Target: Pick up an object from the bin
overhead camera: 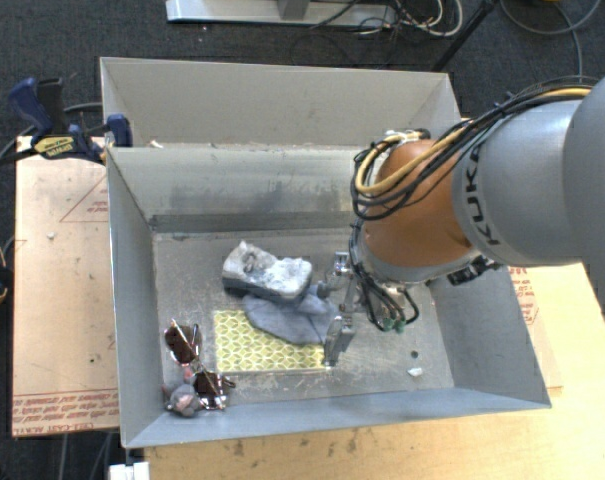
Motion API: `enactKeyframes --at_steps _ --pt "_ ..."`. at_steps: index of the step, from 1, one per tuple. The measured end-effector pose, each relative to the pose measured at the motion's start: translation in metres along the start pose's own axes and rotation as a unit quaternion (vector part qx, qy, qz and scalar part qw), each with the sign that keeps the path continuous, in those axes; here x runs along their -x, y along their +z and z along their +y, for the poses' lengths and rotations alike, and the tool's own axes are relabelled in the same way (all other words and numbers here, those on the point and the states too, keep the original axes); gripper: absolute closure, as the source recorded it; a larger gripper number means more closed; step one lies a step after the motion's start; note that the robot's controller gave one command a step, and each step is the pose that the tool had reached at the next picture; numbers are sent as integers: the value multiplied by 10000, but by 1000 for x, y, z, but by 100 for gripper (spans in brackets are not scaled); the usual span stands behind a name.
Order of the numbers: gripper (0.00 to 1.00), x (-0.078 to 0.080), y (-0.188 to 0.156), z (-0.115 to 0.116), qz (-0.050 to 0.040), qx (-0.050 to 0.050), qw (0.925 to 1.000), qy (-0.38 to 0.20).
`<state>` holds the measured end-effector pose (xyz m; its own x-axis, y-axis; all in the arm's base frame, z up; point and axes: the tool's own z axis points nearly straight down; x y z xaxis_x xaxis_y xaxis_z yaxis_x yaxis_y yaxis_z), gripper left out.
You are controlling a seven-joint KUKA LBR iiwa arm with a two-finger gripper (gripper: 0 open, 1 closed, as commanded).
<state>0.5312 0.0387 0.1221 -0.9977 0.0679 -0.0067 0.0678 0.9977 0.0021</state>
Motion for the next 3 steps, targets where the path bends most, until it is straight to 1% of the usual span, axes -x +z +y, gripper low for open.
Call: enactKeyframes --at_steps 1,2,3 --pt "0 0 6 24 63 -10 9993 -359" --pt "0 22 3 58 17 -3 10000 84" --pt "0 -16 39 60 5 -1 9983 576"
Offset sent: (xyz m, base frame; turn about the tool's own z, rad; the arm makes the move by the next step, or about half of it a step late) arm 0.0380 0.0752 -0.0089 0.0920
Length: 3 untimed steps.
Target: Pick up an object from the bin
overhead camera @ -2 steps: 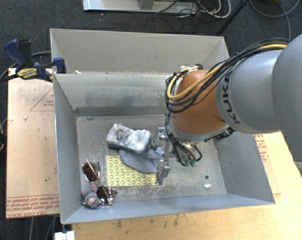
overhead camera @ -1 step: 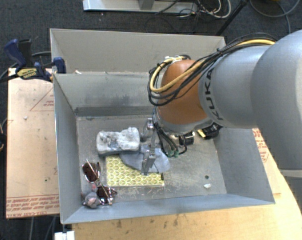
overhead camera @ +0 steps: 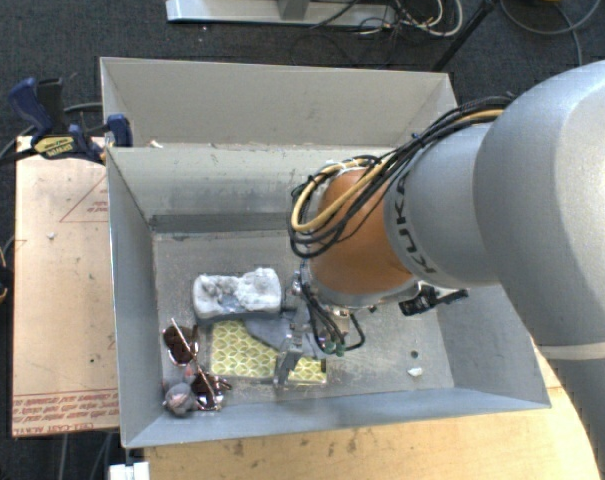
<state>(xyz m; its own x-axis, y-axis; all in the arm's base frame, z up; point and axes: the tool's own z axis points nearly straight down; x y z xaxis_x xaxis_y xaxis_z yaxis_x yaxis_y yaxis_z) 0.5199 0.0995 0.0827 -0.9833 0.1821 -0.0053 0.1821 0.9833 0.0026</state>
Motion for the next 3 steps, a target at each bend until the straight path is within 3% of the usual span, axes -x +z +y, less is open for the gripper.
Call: enactKeyframes --at_steps 1,3 --pt "100 54 8 31 15 0 9972 744" --pt "100 53 4 31 27 -6 9972 744"
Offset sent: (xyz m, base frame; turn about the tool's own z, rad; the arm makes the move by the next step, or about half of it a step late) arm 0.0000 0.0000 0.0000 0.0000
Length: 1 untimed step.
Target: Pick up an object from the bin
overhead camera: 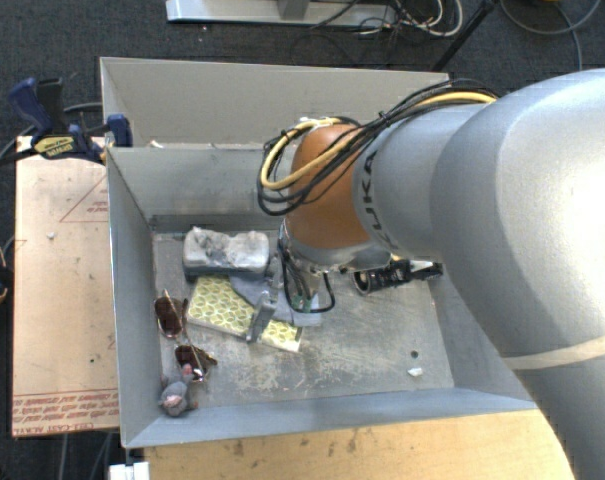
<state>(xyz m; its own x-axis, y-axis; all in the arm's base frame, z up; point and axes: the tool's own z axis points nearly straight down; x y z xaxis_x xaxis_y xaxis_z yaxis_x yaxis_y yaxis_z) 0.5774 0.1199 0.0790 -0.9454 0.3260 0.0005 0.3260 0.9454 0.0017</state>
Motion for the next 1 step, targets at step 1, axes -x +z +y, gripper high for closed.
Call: enactKeyframes --at_steps 1 --pt "100 0 -18 0 2 -4 10000 -6"
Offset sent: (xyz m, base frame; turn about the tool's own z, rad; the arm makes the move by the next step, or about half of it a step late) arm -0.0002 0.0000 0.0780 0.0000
